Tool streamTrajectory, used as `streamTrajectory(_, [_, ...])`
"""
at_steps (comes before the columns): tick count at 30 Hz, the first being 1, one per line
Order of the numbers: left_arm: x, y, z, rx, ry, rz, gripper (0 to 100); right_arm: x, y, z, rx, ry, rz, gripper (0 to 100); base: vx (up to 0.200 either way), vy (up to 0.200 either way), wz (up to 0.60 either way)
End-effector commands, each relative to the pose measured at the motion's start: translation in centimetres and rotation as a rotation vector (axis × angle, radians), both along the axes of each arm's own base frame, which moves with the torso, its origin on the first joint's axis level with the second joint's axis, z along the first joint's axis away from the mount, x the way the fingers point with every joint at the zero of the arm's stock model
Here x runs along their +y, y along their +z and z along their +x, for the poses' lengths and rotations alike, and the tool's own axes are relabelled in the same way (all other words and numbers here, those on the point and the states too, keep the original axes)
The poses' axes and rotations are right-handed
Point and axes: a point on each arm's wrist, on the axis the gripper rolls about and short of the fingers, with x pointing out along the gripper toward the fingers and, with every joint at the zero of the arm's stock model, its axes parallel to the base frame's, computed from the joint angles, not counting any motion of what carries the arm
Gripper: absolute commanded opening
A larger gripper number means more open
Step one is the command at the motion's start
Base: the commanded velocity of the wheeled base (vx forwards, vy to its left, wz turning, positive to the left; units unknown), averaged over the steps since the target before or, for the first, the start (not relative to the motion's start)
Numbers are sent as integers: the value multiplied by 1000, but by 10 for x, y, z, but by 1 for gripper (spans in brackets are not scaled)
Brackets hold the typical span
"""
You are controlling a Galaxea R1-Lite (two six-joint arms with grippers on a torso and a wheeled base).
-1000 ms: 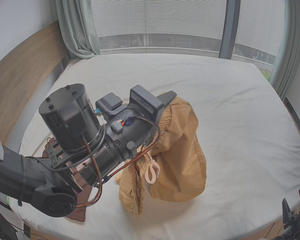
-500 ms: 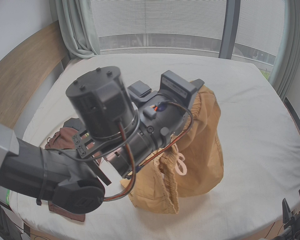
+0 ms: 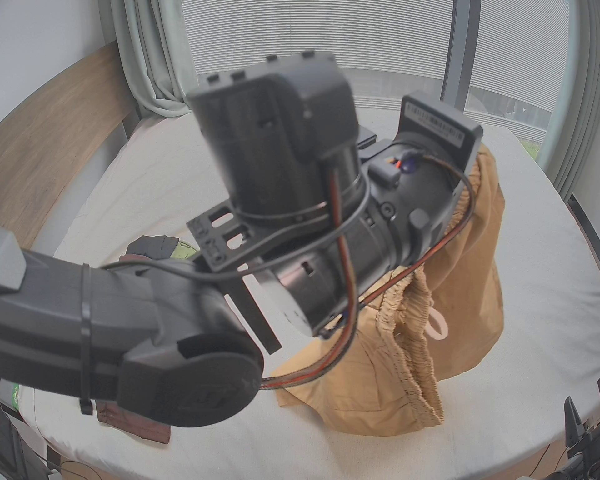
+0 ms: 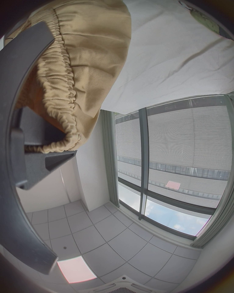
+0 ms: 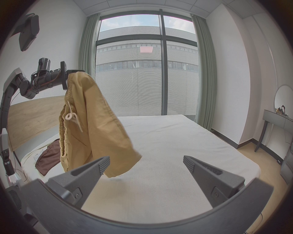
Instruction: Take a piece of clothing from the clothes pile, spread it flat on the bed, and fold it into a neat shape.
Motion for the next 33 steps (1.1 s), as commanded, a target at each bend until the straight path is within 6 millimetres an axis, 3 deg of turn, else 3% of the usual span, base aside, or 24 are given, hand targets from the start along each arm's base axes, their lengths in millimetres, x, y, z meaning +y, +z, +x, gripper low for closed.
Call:
streamTrajectory(1, [-8,25,-16,-12,-43,-66,0,0,-4,0,-2,-1,0,100,0,0,0])
streamTrajectory(7, [-10,26,-11,16,-33,-92,0,0,-4,0,-2,-2,0,100,0,0,0])
streamTrajectory(8, [-2,21,5,29,28,-84,0,0,-4,0,-2,-2,0,100,0,0,0])
streamTrajectory(10, [6,15,15,46,62,-68,0,0,-4,0,-2,-1,0,100,0,0,0])
streamTrajectory(17, [60,-45,39,141,193,85,0,0,-4,0,-2,-1,0,100,0,0,0])
streamTrajectory(25, [96,-98,39,106,263,116,0,0,-4,0,-2,-2,0,100,0,0,0])
streamTrajectory(33, [119,-122,39,67,322,133,0,0,-4,0,-2,-1,-2,100,0,0,0])
